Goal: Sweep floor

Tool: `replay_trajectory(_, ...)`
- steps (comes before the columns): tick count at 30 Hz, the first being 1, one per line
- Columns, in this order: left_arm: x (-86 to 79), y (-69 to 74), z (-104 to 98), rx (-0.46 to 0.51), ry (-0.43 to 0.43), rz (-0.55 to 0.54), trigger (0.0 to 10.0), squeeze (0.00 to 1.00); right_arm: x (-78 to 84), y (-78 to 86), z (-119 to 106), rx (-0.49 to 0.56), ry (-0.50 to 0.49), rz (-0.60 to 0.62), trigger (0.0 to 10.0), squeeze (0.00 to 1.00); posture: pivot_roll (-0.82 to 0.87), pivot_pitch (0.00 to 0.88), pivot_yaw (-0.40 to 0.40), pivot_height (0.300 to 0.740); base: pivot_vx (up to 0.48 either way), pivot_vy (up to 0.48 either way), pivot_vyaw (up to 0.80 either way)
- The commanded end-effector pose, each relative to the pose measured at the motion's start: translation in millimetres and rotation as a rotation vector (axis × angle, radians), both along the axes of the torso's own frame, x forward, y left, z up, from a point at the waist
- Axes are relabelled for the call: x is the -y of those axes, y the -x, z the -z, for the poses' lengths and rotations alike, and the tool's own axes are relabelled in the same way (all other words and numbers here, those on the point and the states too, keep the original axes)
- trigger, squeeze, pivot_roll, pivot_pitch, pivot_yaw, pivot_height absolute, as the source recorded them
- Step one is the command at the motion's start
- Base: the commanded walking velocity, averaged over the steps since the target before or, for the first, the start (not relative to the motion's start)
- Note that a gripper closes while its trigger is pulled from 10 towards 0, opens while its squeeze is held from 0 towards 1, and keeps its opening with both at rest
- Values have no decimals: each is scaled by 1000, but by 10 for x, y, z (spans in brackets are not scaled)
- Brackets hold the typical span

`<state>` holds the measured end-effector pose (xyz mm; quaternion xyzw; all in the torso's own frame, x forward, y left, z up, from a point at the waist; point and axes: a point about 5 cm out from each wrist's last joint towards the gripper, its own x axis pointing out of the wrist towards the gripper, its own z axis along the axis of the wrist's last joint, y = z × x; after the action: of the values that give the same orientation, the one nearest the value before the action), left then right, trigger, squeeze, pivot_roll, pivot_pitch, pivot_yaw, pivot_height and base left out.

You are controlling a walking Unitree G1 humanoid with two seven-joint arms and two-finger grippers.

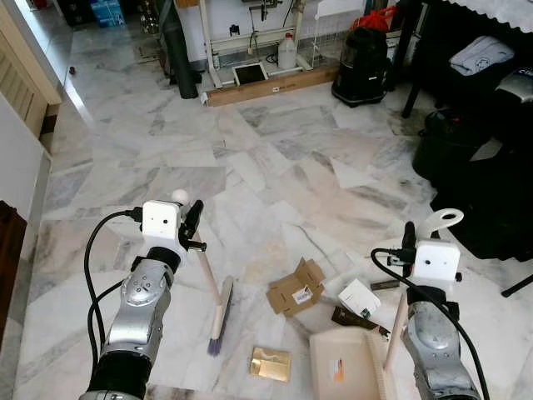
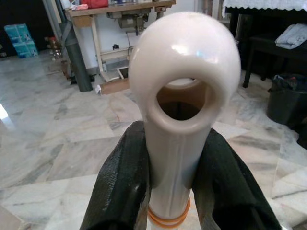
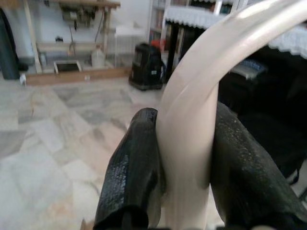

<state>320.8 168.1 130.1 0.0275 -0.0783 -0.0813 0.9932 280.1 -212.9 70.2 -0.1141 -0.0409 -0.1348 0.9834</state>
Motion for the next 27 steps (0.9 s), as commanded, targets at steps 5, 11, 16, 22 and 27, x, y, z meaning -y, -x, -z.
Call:
replay_trajectory(5,-57,10,19,0,-32,-4,10000,0,-65,-7,73,-2,-5,-19,10000,0,-7,131,66,740,0,0,0)
replay_trajectory(11,-69,26,22,0,-31,-2,10000,0,-86,-64,39,24,0,-32,10000,0,6,136,67,740,0,0,0)
replay_trajectory(16,-69,40,8,8,-33,3,10000,0,-150,-135,26,39,26,-57,10000,0,27,140,72,740,0,0,0)
replay_trajectory(22,-101,46,-17,11,-54,16,10000,0,-272,-160,98,12,8,-89,10000,0,49,155,82,740,0,0,0)
replay_trajectory(27,-119,45,-26,8,-61,23,10000,0,-313,-92,247,-45,7,-95,10000,0,74,164,88,740,0,0,0)
